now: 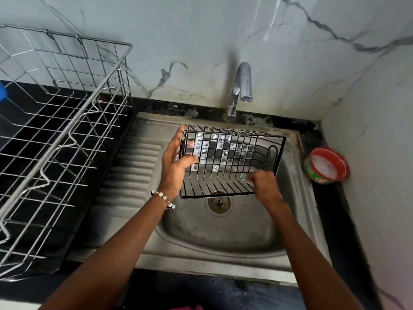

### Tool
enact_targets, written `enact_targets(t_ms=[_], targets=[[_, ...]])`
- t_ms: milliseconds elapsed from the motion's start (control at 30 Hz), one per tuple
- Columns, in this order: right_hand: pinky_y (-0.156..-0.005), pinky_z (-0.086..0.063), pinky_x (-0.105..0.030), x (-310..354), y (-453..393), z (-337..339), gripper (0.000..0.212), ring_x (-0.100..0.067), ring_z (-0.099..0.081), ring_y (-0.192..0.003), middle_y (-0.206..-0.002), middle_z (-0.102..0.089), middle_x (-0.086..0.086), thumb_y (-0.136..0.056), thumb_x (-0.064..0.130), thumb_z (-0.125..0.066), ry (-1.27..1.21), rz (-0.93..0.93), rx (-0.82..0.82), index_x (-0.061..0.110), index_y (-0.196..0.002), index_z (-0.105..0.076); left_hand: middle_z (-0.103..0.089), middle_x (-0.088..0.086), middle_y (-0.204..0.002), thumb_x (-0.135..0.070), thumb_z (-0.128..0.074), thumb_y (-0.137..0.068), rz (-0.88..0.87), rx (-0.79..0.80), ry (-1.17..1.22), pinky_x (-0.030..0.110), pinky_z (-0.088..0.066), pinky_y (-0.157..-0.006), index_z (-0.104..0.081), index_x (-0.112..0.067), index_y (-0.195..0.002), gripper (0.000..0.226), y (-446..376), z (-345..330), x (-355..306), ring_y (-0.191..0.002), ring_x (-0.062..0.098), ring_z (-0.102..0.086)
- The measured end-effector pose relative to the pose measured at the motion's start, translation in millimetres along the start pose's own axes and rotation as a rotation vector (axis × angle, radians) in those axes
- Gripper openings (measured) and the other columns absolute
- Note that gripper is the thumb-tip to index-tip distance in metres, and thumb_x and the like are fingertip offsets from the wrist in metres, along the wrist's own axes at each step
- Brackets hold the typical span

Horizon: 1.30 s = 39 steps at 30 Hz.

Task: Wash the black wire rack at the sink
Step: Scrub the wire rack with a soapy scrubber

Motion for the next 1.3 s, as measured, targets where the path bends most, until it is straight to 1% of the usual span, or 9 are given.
enact_targets(t_ms=[100, 267, 367, 500, 667, 867, 1033, 1167, 1300], targets=[[-0.089, -0.046, -0.035, 9.1, 7.2, 8.1, 0.033, -0.034, -0.057, -0.110, -0.116, -0.060, -0.022, -0.090, -0.010, -0.041, 0.052, -0.093, -0.066, -0.002, -0.118, -0.057, -0.052, 0.022, -0.136, -0.010, -0.064, -0.064, 0.010, 0.016, 0.007, 0.063, -0.040, -0.100, -0.045, -0.023, -0.143, 0.083, 1.6, -5.8, 2.3, -0.125, 0.034, -0.051], [-0.085, -0.051, -0.031, 98.1, 36.9, -5.8, 0.036, -0.028, -0.060, -0.104, -0.116, -0.060, -0.019, -0.088, -0.013, -0.047, -0.097, 0.068, -0.089, 0.001, -0.120, -0.057, -0.066, -0.021, -0.096, 0.002, -0.058, -0.065, -0.007, -0.017, 0.019, 0.034, -0.048, -0.075, -0.041, -0.012, -0.145, 0.084, -1.7, -15.1, -2.3, -0.082, 0.002, -0.056], [-0.086, -0.049, -0.036, 137.9, 43.7, -8.4, 0.042, -0.031, -0.059, -0.102, -0.112, -0.061, -0.019, -0.082, -0.019, -0.049, -0.168, 0.313, -0.105, 0.002, -0.114, -0.065, -0.067, -0.016, -0.100, 0.003, -0.058, -0.065, 0.003, -0.040, -0.004, 0.030, -0.050, -0.080, -0.041, -0.014, -0.145, 0.083, 0.4, -13.0, -4.5, -0.087, 0.001, -0.057], [-0.085, -0.050, -0.025, 126.1, 40.0, -11.0, 0.044, -0.026, -0.065, -0.093, -0.099, -0.073, -0.012, -0.067, -0.024, -0.060, -0.231, 0.550, -0.135, 0.005, -0.097, -0.074, -0.056, 0.021, -0.125, 0.000, -0.059, -0.067, 0.005, -0.066, 0.041, 0.037, -0.054, -0.079, -0.044, -0.025, -0.143, 0.082, 3.2, -7.7, -8.4, -0.103, 0.018, -0.053], [-0.080, -0.054, -0.039, 47.1, 18.5, 11.2, 0.036, -0.035, -0.068, -0.084, -0.090, -0.072, -0.022, -0.064, -0.022, -0.061, -0.176, 0.358, -0.164, -0.002, -0.091, -0.073, -0.058, 0.011, -0.105, -0.005, -0.061, -0.067, -0.001, -0.072, 0.040, 0.046, -0.052, -0.082, -0.046, -0.027, -0.141, 0.079, 1.5, 0.0, -6.8, -0.096, 0.024, -0.054], [-0.093, -0.044, -0.037, 5.6, 11.9, 8.7, 0.038, -0.035, -0.053, -0.113, -0.119, -0.056, -0.022, -0.089, -0.011, -0.041, 0.073, -0.055, -0.071, 0.001, -0.121, -0.056, -0.061, 0.009, -0.113, -0.007, -0.062, -0.066, 0.043, -0.044, 0.033, 0.051, -0.048, -0.092, -0.047, -0.029, -0.141, 0.080, 2.6, -3.8, 4.8, -0.102, 0.022, -0.055], [-0.089, -0.047, -0.032, 87.4, 36.2, -7.2, 0.036, -0.029, -0.054, -0.110, -0.118, -0.057, -0.018, -0.089, -0.011, -0.047, -0.065, 0.105, -0.053, 0.001, -0.121, -0.057, -0.064, 0.001, -0.107, -0.009, -0.064, -0.066, 0.135, -0.087, 0.060, 0.040, -0.044, -0.084, -0.051, -0.034, -0.137, 0.076, 3.4, -5.9, 20.1, -0.098, 0.021, -0.056], [-0.071, -0.042, -0.020, 140.0, 49.8, -9.0, 0.020, -0.025, -0.065, -0.089, -0.095, -0.070, -0.015, -0.087, -0.005, -0.054, -0.398, 0.331, -0.020, 0.001, -0.097, -0.071, -0.065, 0.000, -0.100, -0.010, -0.065, -0.064, 0.185, -0.147, 0.091, 0.034, -0.050, -0.085, -0.052, -0.020, -0.138, 0.077, 4.8, -4.0, 25.5, -0.090, 0.018, -0.060], [-0.087, -0.050, -0.024, 128.3, 45.1, -12.0, 0.023, -0.019, -0.066, -0.094, -0.102, -0.072, -0.013, -0.086, -0.007, -0.057, -0.580, 0.443, 0.105, 0.002, -0.100, -0.073, -0.069, -0.004, -0.092, -0.021, -0.068, -0.065, 0.224, -0.172, 0.010, 0.043, -0.051, -0.084, -0.054, -0.028, -0.135, 0.072, 4.4, 2.5, 28.6, -0.085, 0.018, -0.061]])
Point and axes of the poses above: each hand's wrist, its own y-axis away from the middle knuckle, its own z-axis out of the back of the hand, x = y × z, the point moved 10 cm from there along -y, towards the middle knuckle
